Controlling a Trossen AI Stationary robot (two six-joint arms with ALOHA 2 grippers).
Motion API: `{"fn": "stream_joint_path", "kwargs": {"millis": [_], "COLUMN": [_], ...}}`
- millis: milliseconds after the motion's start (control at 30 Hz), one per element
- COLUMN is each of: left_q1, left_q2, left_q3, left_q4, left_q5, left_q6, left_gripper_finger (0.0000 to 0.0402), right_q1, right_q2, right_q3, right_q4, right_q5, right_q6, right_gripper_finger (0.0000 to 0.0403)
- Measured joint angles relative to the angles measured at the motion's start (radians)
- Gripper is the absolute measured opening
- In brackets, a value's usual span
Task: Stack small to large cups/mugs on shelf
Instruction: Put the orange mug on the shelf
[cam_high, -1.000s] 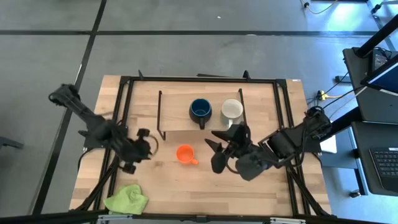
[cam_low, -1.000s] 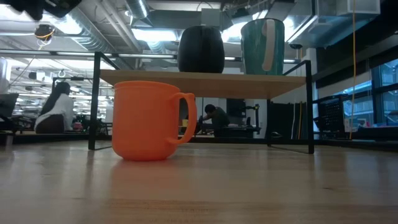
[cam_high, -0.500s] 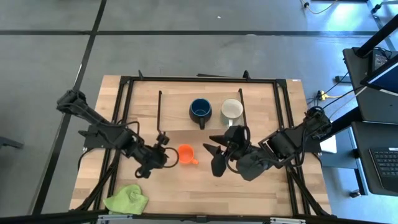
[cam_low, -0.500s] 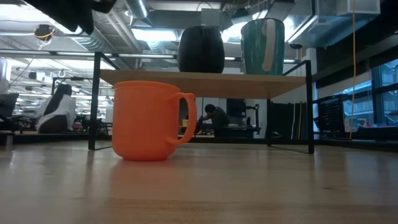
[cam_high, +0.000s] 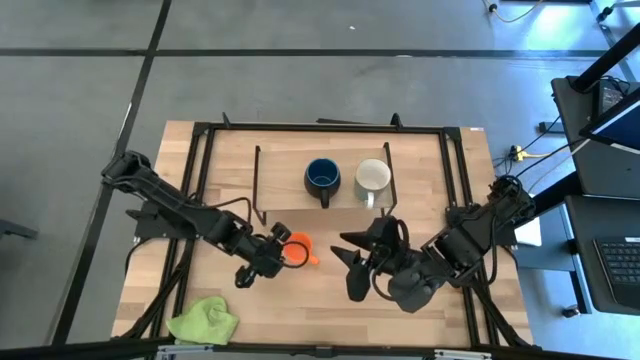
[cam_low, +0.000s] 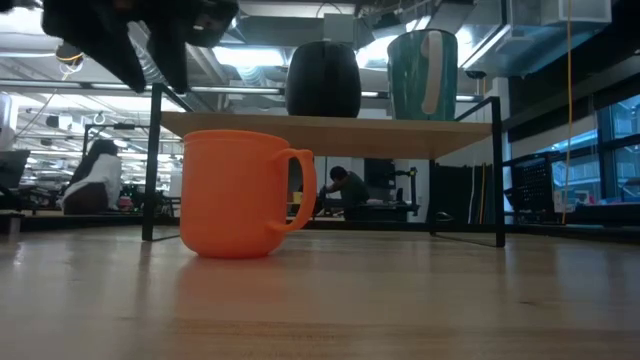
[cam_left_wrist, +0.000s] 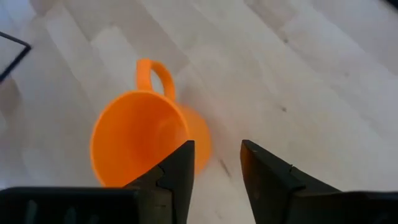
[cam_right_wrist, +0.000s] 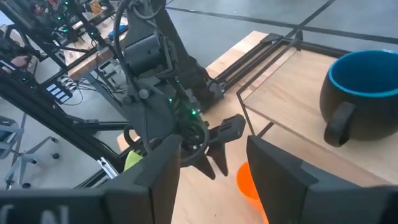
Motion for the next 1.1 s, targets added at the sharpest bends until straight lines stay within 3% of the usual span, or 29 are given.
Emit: {"fn": "stream_joint_path", "kwargs": {"millis": [500, 867, 1100], "left_q1": [0.049, 0.054, 0.054], "left_q2": [0.102, 0.117, 0.117], "left_q3": [0.001, 0.000, 0.000], "left_q4": [0.048, 0.061, 0.061], "left_q5": [-0.016, -0.052, -0.031], "left_q6": [0.134, 0.119, 0.112], "left_gripper_finger": [0.0132, 0.0129, 0.0097], "right_q1": [0.008, 0.008, 0.008], "right_q2": [0.000, 0.000, 0.000], "right_q3": [0.000, 0.000, 0.000], "right_q4": [-0.091, -0.123, -0.128], "right_q5": [0.010, 0.017, 0.020], "right_q6": [0.082, 0.089, 0.090], "right_gripper_finger": [0.0187, 0.0187, 0.0187]}}
